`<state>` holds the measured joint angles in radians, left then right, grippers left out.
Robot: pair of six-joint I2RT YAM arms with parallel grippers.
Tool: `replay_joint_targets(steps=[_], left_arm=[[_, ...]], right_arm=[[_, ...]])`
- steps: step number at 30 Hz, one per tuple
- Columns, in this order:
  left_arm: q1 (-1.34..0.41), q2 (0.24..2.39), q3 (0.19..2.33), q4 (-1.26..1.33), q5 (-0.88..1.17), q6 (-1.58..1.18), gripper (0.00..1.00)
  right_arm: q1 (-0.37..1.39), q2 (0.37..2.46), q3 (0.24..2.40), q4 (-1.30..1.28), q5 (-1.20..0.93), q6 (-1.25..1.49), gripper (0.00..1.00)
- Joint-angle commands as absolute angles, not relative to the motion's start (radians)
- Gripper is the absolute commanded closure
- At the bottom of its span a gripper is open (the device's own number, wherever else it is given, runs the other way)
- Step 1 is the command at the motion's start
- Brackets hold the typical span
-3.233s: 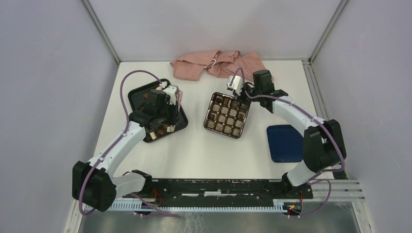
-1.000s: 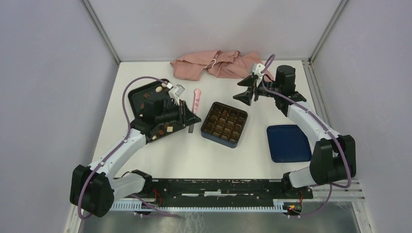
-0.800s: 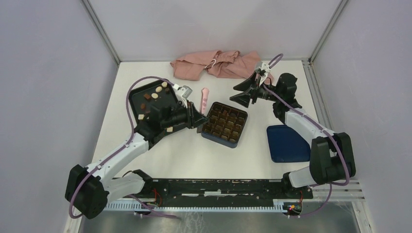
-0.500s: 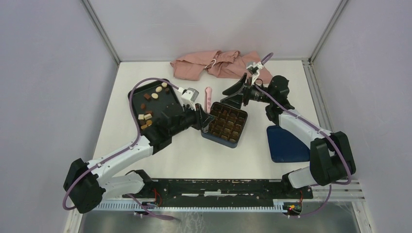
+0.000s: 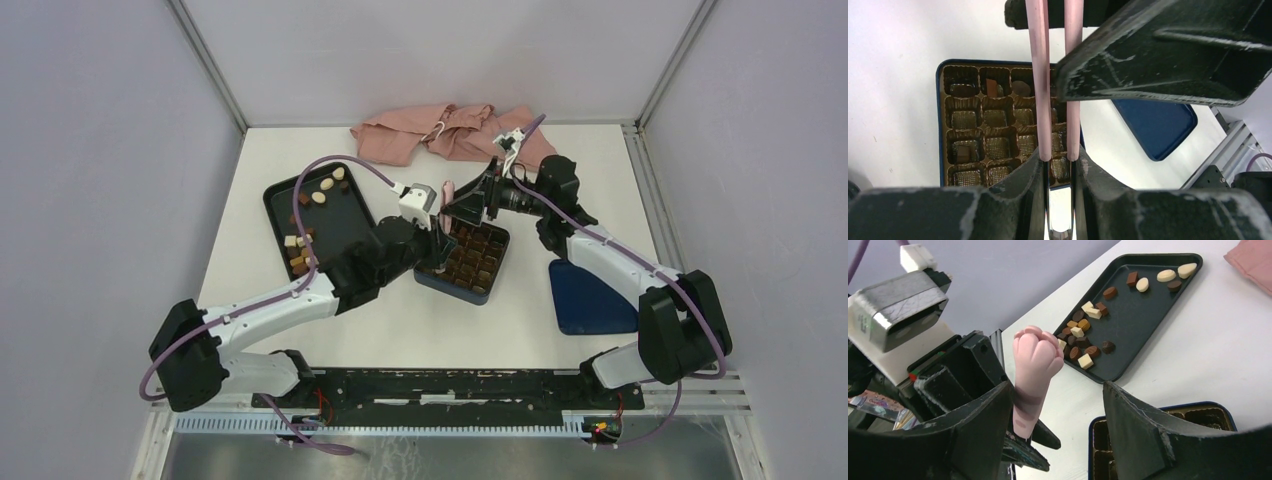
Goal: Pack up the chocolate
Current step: Adjust the clamp.
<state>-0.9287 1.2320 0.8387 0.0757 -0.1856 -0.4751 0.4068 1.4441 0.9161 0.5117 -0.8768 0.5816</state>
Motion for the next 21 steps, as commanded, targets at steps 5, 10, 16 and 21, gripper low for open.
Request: replay_joint_targets(steps=[5, 10, 16, 21], left_arm=[[-0.965, 1.28, 0.916, 0.092, -0.275, -0.475, 0.93], [-0.976, 1.308, 0.922, 0.096, -0.286, -0.465, 0.91], [-0.979, 1.292, 0.859, 0.182, -0.283, -0.453, 0.86], [-0.982, 1.261, 0.768, 0.298, -0.276, -0.452, 0.7]], right_arm=[[0.458, 1.459, 0.938, 0.5, -0.797, 0.618, 0.37], [0.471, 1.466, 0.937, 0.5, -0.786, 0.663, 0.56], [0.471, 1.466, 0.906, 0.558, -0.787, 0.78, 0.83], [0.471, 1.465, 0.867, 0.652, -0.804, 0.9, 0.93]])
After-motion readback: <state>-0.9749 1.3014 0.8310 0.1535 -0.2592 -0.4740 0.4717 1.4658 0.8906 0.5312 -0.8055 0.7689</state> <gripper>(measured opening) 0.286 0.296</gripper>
